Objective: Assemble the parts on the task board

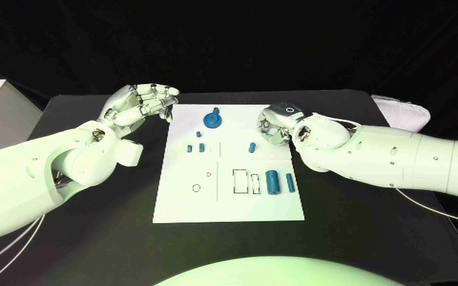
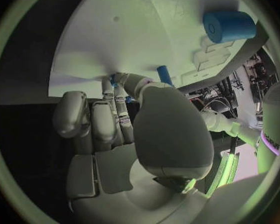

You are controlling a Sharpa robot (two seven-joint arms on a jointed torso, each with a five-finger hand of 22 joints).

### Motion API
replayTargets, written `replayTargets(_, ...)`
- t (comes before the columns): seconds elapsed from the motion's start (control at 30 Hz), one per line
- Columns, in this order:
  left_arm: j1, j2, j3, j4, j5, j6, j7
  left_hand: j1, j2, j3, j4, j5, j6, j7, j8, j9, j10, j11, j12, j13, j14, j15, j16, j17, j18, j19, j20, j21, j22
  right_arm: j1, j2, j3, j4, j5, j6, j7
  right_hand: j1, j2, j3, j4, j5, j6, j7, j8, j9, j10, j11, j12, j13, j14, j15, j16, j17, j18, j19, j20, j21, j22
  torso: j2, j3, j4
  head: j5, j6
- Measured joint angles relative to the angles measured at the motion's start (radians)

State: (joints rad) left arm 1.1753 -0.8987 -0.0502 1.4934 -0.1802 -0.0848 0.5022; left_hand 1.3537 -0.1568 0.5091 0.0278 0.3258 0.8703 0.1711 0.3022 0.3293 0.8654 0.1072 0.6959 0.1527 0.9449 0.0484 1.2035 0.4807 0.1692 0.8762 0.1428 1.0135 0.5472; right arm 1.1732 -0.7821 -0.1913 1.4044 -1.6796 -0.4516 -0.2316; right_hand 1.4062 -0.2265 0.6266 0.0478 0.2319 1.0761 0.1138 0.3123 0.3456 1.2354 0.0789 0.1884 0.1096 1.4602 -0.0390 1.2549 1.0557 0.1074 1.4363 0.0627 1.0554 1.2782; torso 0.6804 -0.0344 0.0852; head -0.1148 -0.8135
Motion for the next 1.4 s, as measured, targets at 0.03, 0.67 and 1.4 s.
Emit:
replayTargets(0.03, 0.000, 0.000, 0.000, 0.001, 0.000, 0.001, -0.001, 0.000, 0.000, 0.000, 0.000, 0.000, 0.000, 0.000, 0.000, 0.000, 0.000, 0.000, -0.003, -0.001, 0.000, 0.000, 0.000, 0.000, 0.000, 0.001, -0.001, 0.000, -0.001, -0.001, 0.000, 0.000, 0.001, -0.005, -0.002, -0.003, 0.000, 0.000, 0.000, 0.000, 0.000, 0.000, 0.000, 0.000, 0.000, 0.001, 0.001, -0.001, 0.000, 0.001, 0.001, 0.000, 0.002, 0.000, 0.001, -0.001, 0.004, 0.002, 0.000, 0.0001, 0.0000, 0.000, 0.000)
replayTargets(0.67, 0.000, 0.005, 0.000, 0.000, 0.000, 0.014, -0.024, 0.000, 0.000, -0.003, 0.003, 0.000, 0.000, 0.000, 0.000, -0.001, 0.000, 0.000, -0.008, -0.004, 0.000, 0.000, 0.000, 0.002, 0.000, 0.008, -0.001, 0.000, -0.002, -0.001, -0.036, -0.004, 0.061, -0.049, -0.104, -0.061, -0.006, 0.006, 0.018, -0.007, -0.006, 0.007, 0.000, 0.001, 0.012, 0.004, 0.004, -0.008, 0.008, 0.001, 0.001, 0.022, 0.036, -0.011, 0.014, -0.007, 0.054, 0.030, -0.002, 0.0013, -0.0017, -0.007, 0.009)
replayTargets(1.4, -0.001, 0.017, 0.000, -0.016, 0.001, 0.013, -0.029, 0.000, 0.000, -0.003, 0.003, 0.000, -0.004, 0.004, -0.004, -0.002, 0.000, 0.000, -0.014, -0.007, 0.000, 0.000, 0.000, 0.002, 0.000, 0.012, 0.002, 0.000, -0.003, 0.023, -0.077, 0.011, 0.261, 0.029, -0.243, -0.022, -0.006, 0.006, 0.021, -0.009, -0.012, 0.007, 0.000, 0.000, 0.013, 0.007, 0.007, -0.008, 0.009, 0.001, 0.002, 0.022, 0.037, -0.009, 0.018, -0.004, 0.069, 0.030, -0.003, -0.0005, -0.0020, 0.019, 0.020)
